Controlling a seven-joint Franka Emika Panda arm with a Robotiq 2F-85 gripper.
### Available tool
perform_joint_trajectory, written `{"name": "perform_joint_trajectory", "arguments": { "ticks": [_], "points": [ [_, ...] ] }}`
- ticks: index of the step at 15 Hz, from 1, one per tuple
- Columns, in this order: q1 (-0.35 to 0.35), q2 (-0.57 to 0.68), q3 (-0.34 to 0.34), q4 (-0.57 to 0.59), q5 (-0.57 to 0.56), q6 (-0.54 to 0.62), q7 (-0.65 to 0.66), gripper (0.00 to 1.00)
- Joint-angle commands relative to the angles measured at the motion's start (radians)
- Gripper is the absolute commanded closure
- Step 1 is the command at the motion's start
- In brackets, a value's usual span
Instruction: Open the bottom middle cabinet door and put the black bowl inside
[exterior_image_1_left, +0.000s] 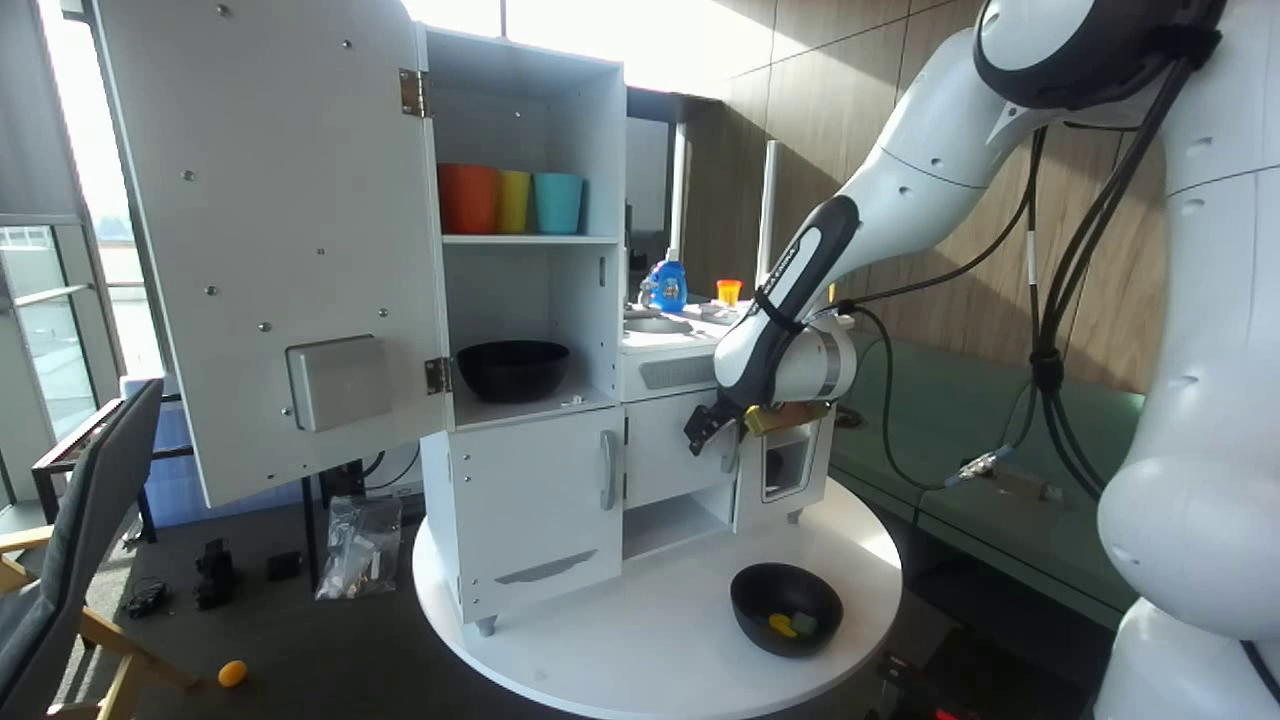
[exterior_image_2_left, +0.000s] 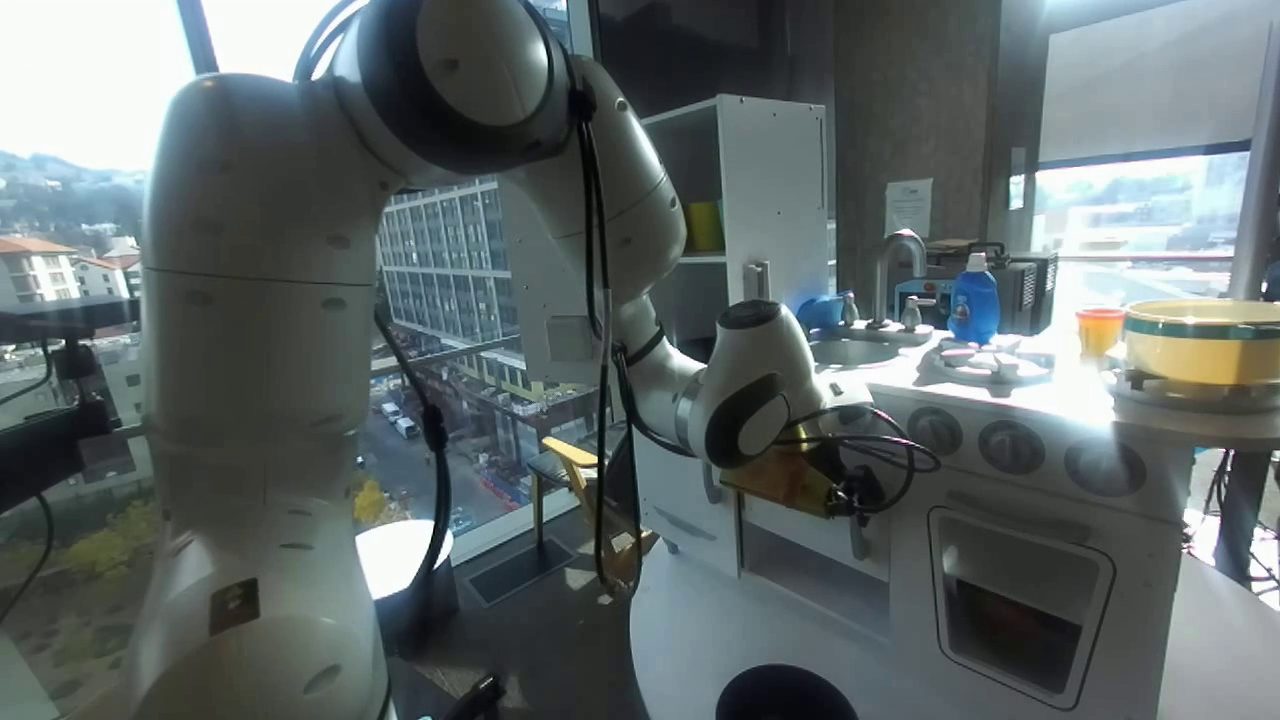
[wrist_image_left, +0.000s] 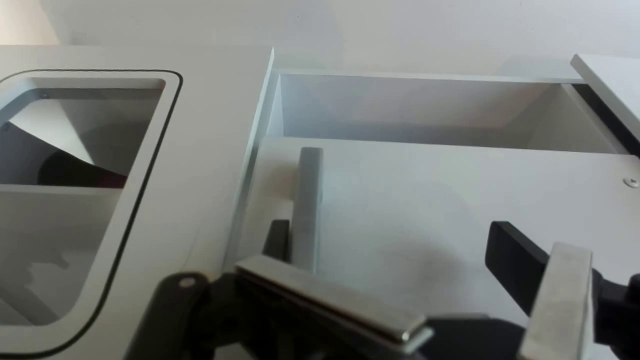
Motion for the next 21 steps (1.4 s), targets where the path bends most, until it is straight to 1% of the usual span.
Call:
{"name": "perform_joint_trajectory", "arguments": {
  "ticks": [1, 3, 4, 5, 6, 7, 8, 9, 10, 11, 12, 13, 14, 15, 16, 18, 21],
  "points": [
    [-0.082, -0.092, 0.105, -0.077, 0.035, -0.002, -0.085, 0.00],
    [-0.151, -0.132, 0.184, -0.115, 0.060, -0.028, -0.156, 0.00],
    [-0.175, -0.153, 0.211, -0.131, 0.073, -0.054, -0.188, 0.00],
    [-0.202, -0.179, 0.243, -0.147, 0.099, -0.096, -0.235, 0.00],
    [-0.214, -0.202, 0.258, -0.157, 0.129, -0.140, -0.270, 0.00],
    [-0.207, -0.244, 0.238, -0.172, 0.123, -0.222, -0.274, 0.00],
    [-0.198, -0.286, 0.207, -0.192, 0.061, -0.291, -0.239, 0.00],
    [-0.063, -0.332, 0.051, -0.210, -0.037, -0.364, -0.161, 0.00],
    [-0.052, -0.366, 0.023, -0.215, -0.149, -0.445, -0.090, 0.00],
    [-0.166, -0.410, 0.127, -0.218, -0.235, -0.535, -0.040, 0.00],
    [-0.147, -0.435, 0.116, -0.208, -0.326, -0.614, 0.043, 0.00],
    [-0.045, -0.477, 0.015, -0.206, -0.394, -0.709, 0.107, 0.00],
    [-0.042, -0.506, 0.014, -0.196, -0.449, -0.795, 0.153, 0.00],
    [-0.035, -0.532, 0.004, -0.182, -0.505, -0.839, 0.231, 0.00],
    [-0.021, -0.540, -0.005, -0.152, -0.524, -0.917, 0.264, 0.00],
    [-0.005, -0.527, -0.022, -0.097, -0.526, -1.005, 0.368, 0.00],
    [0.037, -0.459, -0.063, 0.009, -0.412, -1.111, 0.436, 0.00]
  ]
}}
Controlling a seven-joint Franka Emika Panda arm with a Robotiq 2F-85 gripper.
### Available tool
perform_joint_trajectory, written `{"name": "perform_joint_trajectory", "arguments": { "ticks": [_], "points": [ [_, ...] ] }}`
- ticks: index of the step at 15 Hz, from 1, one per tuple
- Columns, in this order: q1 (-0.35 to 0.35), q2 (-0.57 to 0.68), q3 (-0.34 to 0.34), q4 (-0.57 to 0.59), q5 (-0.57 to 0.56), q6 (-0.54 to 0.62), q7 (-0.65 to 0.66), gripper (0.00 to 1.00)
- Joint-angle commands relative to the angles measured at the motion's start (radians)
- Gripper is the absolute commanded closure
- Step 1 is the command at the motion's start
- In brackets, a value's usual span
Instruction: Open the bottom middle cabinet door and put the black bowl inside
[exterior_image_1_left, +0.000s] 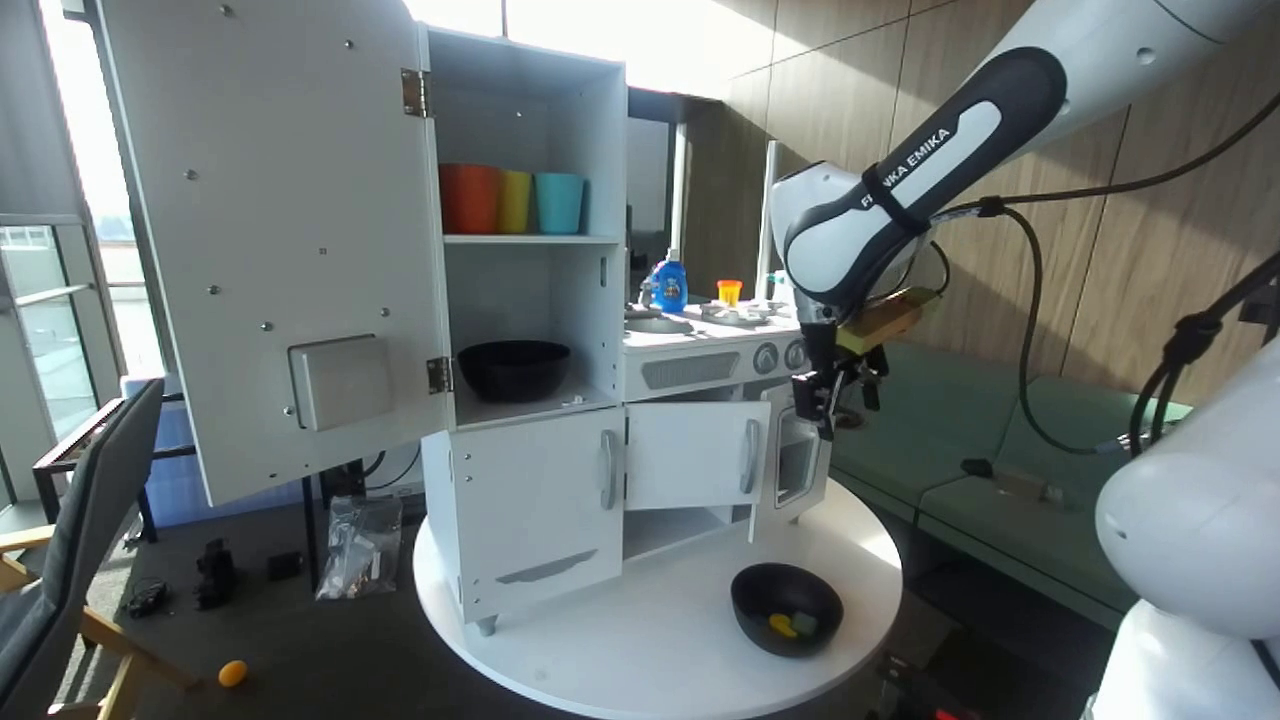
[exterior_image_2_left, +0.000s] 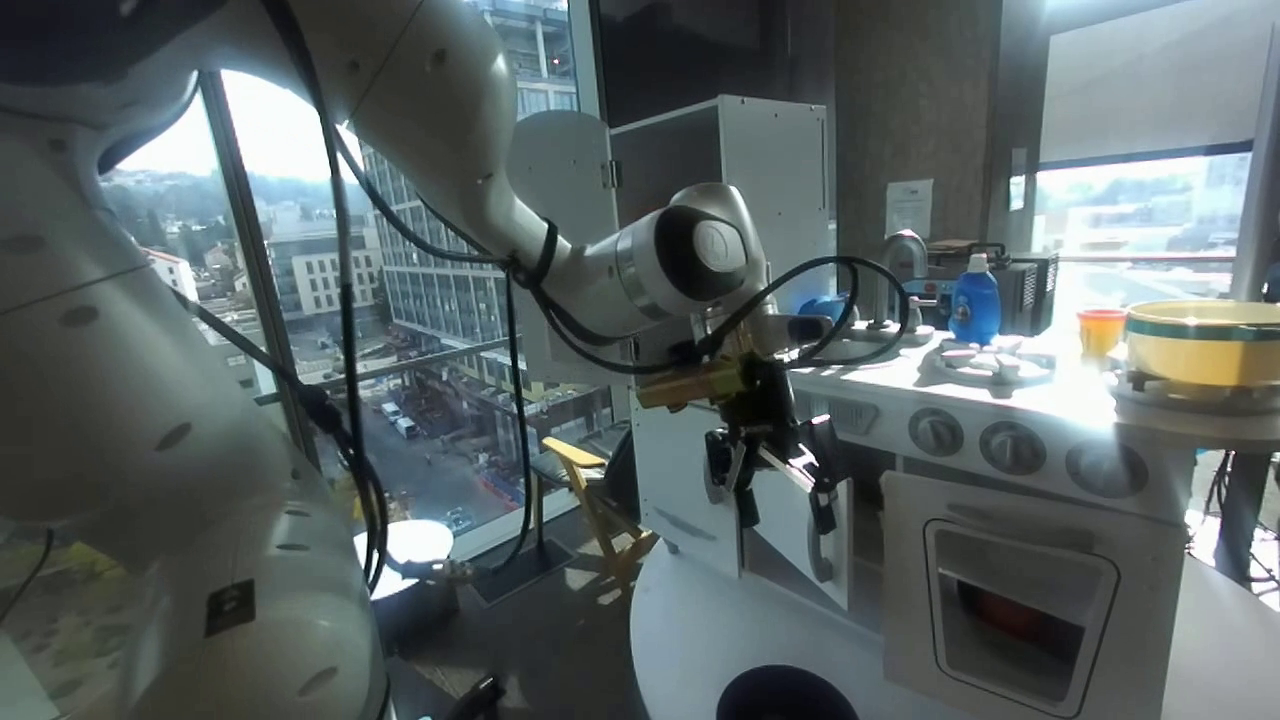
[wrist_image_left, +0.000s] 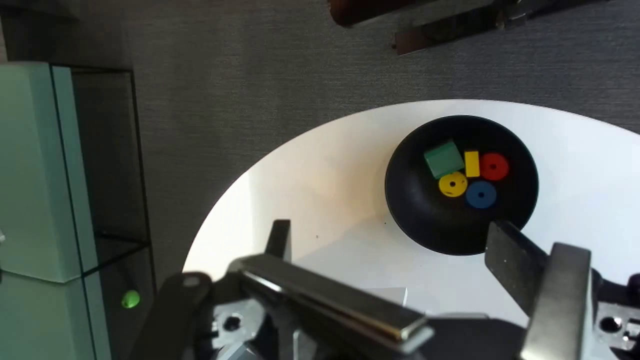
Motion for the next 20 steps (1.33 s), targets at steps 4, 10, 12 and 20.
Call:
{"name": "perform_joint_trajectory", "arguments": {
  "ticks": [4, 10, 12, 20],
  "points": [
    [0.092, 0.195, -0.082, 0.225, 0.225, -0.083, 0.191, 0.00],
    [0.104, 0.340, -0.157, 0.416, 0.450, -0.096, 0.285, 0.00],
    [0.099, 0.361, -0.183, 0.457, 0.523, -0.089, 0.309, 0.00],
    [0.113, 0.435, -0.224, 0.464, 0.673, 0.101, 0.450, 0.00]
  ]
}}
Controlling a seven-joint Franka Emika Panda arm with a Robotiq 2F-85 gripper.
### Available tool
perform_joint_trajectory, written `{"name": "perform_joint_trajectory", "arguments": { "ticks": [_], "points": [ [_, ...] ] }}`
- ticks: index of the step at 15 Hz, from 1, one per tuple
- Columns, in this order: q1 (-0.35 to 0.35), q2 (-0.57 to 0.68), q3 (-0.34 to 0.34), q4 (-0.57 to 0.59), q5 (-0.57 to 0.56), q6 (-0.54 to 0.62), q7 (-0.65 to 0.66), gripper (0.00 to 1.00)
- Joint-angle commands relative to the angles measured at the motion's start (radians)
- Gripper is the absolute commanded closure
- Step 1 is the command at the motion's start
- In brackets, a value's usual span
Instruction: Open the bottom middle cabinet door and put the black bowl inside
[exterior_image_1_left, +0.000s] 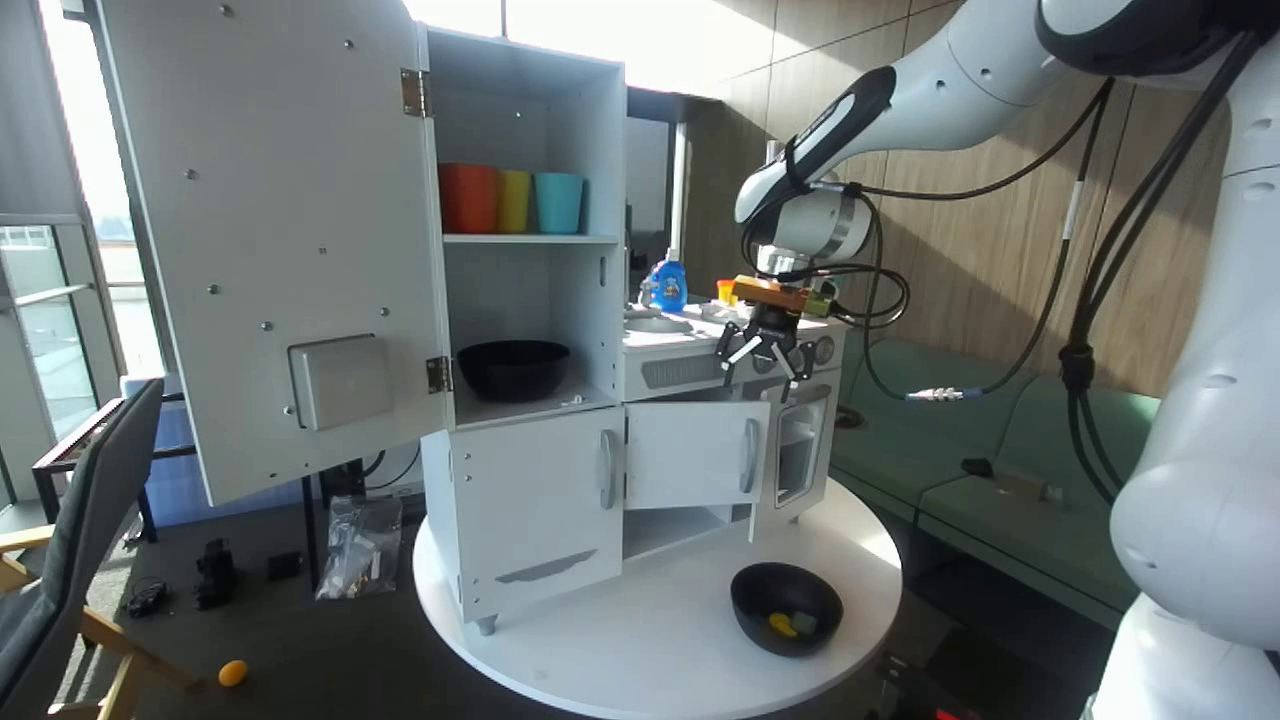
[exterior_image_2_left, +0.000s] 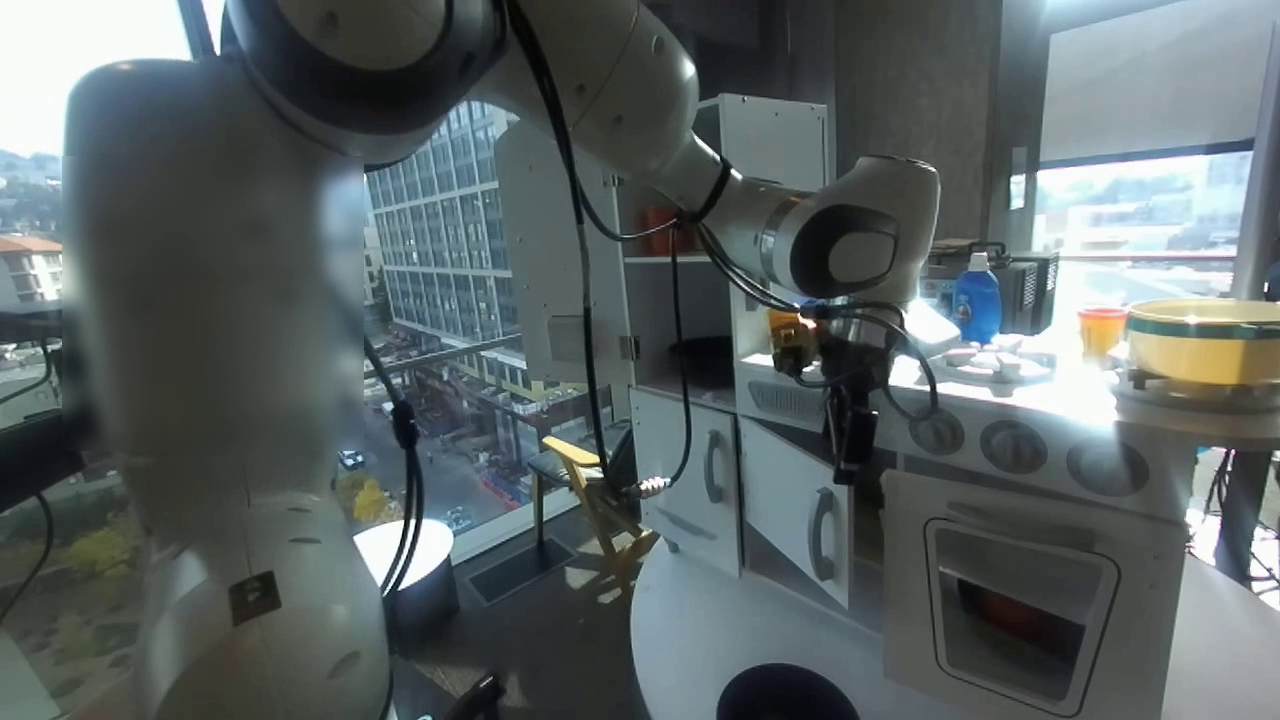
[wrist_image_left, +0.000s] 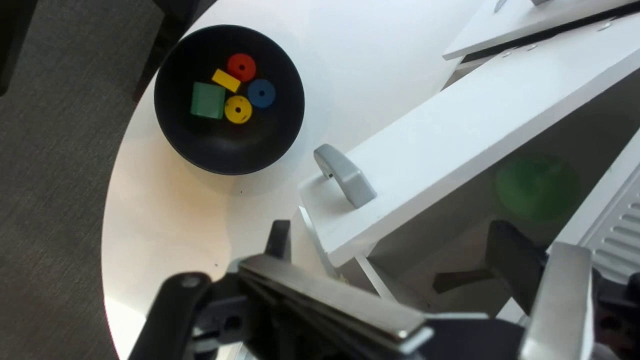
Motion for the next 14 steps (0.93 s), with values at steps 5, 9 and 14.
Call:
{"name": "perform_joint_trajectory", "arguments": {
  "ticks": [5, 9, 14],
  "points": [
    [0.029, 0.006, -0.017, -0.074, -0.013, 0.177, 0.035, 0.00],
    [0.039, -0.068, -0.014, -0.139, -0.066, 0.178, 0.003, 0.00],
    [0.056, -0.158, 0.005, -0.191, -0.111, 0.036, -0.134, 0.00]
  ]
}}
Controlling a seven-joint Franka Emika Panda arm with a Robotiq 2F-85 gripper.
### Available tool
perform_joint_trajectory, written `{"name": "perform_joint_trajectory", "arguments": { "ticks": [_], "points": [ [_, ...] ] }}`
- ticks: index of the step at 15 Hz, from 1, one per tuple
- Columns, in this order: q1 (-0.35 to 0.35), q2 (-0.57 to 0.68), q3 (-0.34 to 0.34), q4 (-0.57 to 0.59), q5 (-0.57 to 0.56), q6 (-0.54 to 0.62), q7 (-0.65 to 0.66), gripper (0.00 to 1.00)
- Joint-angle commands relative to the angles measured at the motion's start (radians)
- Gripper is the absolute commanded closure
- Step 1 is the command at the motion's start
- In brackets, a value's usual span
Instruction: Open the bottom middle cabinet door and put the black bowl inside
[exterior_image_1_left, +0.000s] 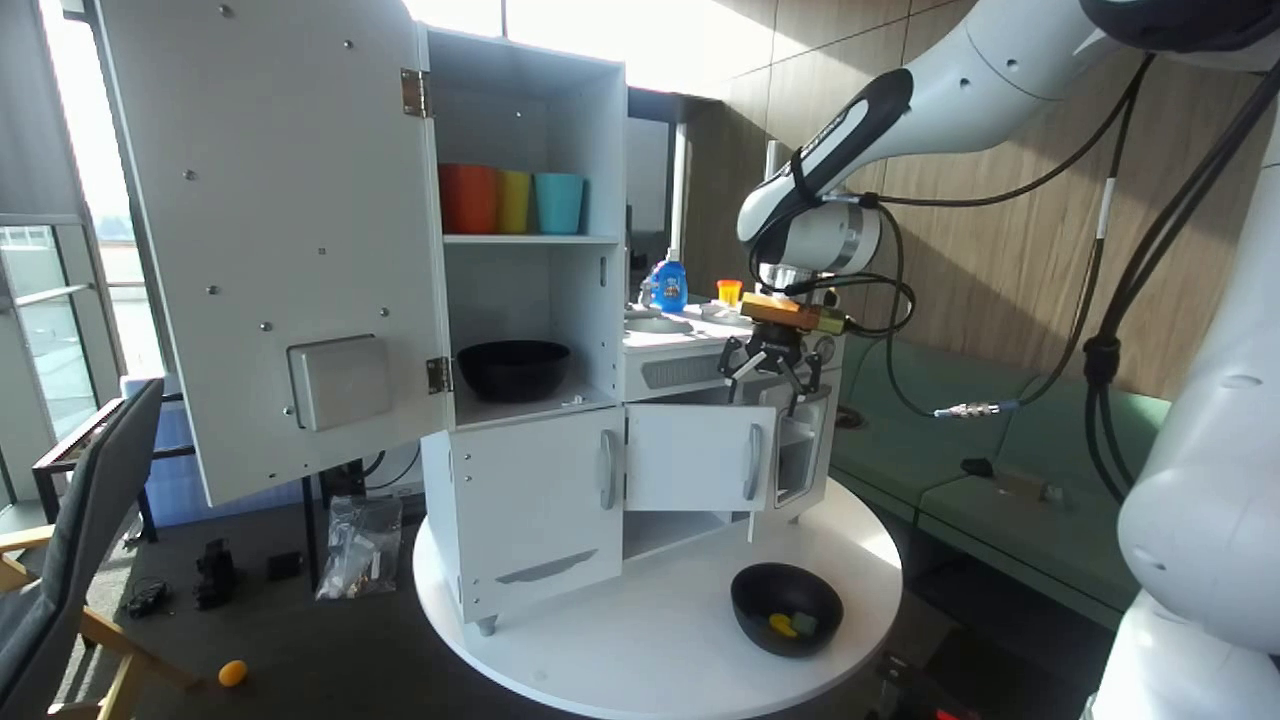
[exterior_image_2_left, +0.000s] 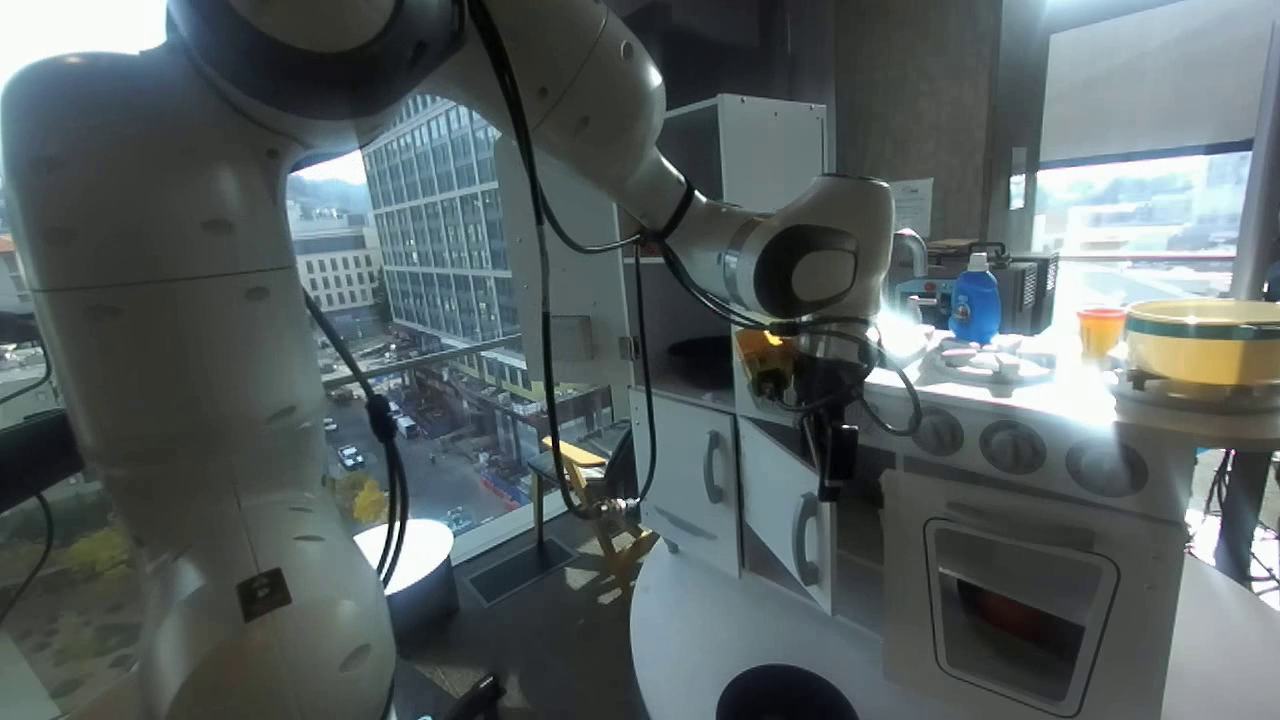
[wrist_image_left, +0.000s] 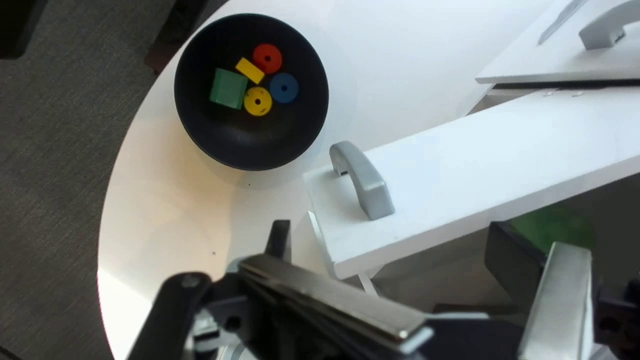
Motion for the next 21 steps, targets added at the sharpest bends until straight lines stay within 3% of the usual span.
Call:
{"name": "perform_joint_trajectory", "arguments": {
  "ticks": [1, 7, 14, 21],
  "points": [
    [0.020, -0.077, 0.009, -0.049, -0.042, -0.088, -0.075, 0.00],
    [0.019, -0.065, 0.008, -0.033, -0.013, -0.006, -0.021, 0.00],
    [0.006, 0.054, -0.012, 0.001, -0.057, 0.136, 0.119, 0.00],
    [0.002, 0.057, -0.025, 0.027, 0.015, 0.098, 0.091, 0.00]
  ]
}}
